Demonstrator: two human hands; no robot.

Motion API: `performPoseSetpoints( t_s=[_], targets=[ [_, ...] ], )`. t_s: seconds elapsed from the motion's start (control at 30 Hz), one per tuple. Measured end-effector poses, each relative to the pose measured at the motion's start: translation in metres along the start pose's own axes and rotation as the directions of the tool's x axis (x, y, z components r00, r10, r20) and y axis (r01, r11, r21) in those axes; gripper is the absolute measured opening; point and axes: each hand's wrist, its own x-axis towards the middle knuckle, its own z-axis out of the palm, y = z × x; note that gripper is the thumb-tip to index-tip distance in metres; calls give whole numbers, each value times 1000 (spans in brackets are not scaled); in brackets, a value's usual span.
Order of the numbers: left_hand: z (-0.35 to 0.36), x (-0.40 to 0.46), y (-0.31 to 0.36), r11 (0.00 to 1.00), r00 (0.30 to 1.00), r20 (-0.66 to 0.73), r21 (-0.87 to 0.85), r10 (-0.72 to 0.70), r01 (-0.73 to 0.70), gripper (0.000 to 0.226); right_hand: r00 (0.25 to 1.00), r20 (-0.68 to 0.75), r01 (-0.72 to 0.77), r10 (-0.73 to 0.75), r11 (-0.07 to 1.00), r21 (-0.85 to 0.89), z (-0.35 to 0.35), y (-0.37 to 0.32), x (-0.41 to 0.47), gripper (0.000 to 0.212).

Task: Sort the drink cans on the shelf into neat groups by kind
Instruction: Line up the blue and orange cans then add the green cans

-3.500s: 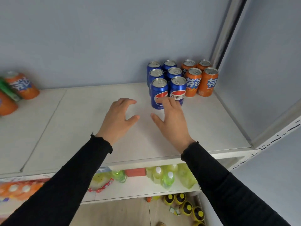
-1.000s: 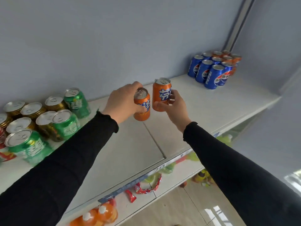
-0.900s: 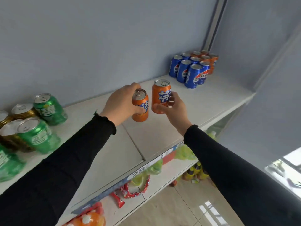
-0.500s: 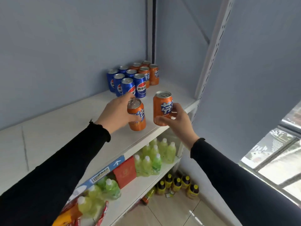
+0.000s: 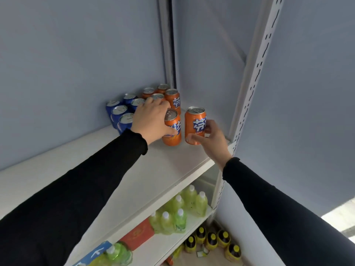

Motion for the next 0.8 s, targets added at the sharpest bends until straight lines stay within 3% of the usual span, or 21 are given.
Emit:
performPoseSetpoints(
  t_s=[0.37, 0.6, 0.8],
  targets=[
    [47, 72, -22, 974, 996, 16, 211, -87, 82, 84, 991, 125, -56, 53, 998, 23, 32, 11, 99, 69],
    [57, 84, -24, 948, 986, -3, 274, -165, 159, 84, 973, 230, -13, 10, 1000, 10, 40, 21, 132, 65],
    [61, 83, -14, 926, 974, 2, 311, -226, 214, 89, 975, 222, 11, -2, 999, -40, 49, 31, 146, 73]
  ],
)
